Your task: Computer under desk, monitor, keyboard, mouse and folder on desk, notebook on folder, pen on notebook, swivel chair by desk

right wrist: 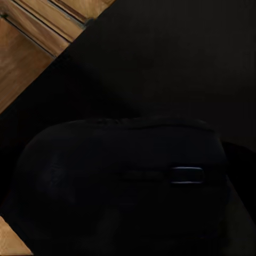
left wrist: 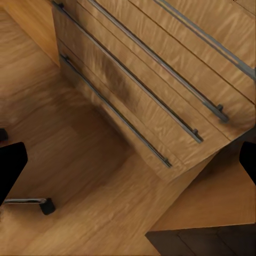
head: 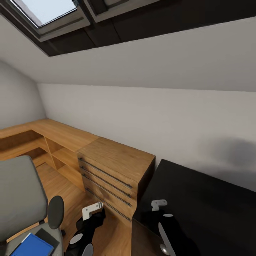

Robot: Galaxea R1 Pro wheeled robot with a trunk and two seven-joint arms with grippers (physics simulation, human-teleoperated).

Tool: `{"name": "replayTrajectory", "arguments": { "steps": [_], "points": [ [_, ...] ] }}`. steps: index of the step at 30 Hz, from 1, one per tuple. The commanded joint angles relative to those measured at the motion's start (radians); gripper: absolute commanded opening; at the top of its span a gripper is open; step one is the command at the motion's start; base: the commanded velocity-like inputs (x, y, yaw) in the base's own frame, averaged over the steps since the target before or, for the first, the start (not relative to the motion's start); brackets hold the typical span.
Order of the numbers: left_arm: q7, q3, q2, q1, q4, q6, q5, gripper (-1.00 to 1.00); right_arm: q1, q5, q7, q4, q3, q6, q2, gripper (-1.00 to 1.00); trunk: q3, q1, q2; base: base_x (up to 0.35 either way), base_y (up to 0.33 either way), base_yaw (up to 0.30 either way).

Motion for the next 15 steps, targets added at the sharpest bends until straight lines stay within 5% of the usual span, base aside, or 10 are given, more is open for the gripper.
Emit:
{"name": "replayTrajectory", "arguments": {
  "steps": [1, 6, 15],
  "points": [
    [0.008, -0.001, 0.0, -0.001, -0.001, 0.002, 0.008, 1.0, 0.0, -0.005, -0.003, -0.002, 0.001, 0.005, 0.0, -1.0, -0.001, 0.0, -0.001, 0.0, 0.0, 0.204],
    [0.008, -0.001, 0.0, -0.001, 0.009, 0.002, 0.006, 1.0, 0.0, -0.005, -0.001, -0.002, 0.0, 0.005, -0.001, -1.0, -0.001, 0.0, -0.001, 0.0, 0.0, 0.157],
    [0.008, -0.002, 0.0, -0.001, 0.023, 0.002, 0.003, 1.0, 0.0, -0.003, 0.0, -0.001, -0.002, 0.004, -0.002, -1.0, -0.001, 0.0, -0.001, 0.102, 0.0, 0.007]
  ]
}}
